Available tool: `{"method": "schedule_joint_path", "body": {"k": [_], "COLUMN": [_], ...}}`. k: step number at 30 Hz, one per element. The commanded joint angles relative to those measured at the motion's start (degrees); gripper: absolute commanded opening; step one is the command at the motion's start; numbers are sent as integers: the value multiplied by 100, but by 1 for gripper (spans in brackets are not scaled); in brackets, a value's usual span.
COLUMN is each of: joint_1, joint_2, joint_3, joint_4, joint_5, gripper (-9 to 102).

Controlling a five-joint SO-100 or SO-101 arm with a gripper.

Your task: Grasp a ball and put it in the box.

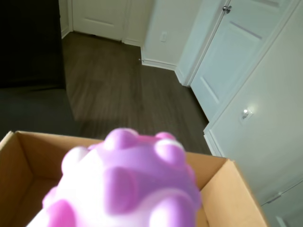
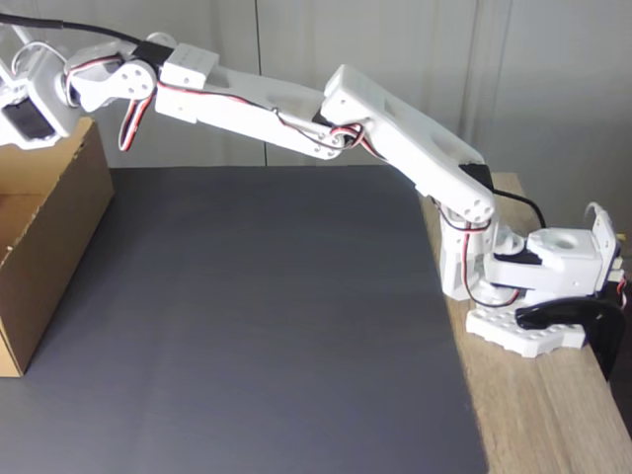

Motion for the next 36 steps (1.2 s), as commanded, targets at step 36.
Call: {"method": "schedule_joint_path", "body": {"k": [36], "joint_1": [97], "joint_2": [-527], "joint_3": [-1143], "joint_4": [-316], "joint_5": [44], "gripper": [40]}}
